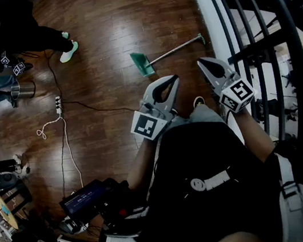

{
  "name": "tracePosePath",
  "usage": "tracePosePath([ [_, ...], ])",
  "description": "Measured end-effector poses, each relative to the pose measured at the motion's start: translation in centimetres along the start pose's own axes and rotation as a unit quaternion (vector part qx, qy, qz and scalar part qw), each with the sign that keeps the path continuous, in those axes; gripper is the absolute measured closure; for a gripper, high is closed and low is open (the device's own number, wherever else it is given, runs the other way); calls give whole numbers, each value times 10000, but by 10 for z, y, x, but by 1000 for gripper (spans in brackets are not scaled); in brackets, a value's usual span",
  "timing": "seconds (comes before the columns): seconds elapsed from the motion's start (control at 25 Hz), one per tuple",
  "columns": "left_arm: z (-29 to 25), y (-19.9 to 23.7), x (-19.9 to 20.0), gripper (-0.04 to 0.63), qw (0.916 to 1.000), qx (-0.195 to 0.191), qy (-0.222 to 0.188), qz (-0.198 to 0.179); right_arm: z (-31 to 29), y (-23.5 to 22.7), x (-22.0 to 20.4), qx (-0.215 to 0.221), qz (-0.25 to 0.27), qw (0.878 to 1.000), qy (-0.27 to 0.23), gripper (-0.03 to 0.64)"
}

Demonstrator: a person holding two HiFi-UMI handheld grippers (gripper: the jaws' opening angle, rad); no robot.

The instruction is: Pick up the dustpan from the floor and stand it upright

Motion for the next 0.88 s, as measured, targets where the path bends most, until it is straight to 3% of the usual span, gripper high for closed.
tracePosePath([
  [0.16,-13,2,3,583,9998,-86,101,-164,10,-12,6,-162,46,9997,-152,614],
  [0.44,-70,26,1,583,9993,-192,318,-93,1,-62,-1,-357,-88,9993,-107,614],
  [0.88,-241,115,-35,583,9877,-159,1554,-16,-35,-235,-54,-358,-660,9971,158,614],
])
Point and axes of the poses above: the fingertips, and each gripper's own axes: z backward along the fingers, y to its left, x out of its top, the point moved 6 cm from there along z, backward along the fingers, and after that the axes turned 13 degrees about z, right-handed, at the moved point
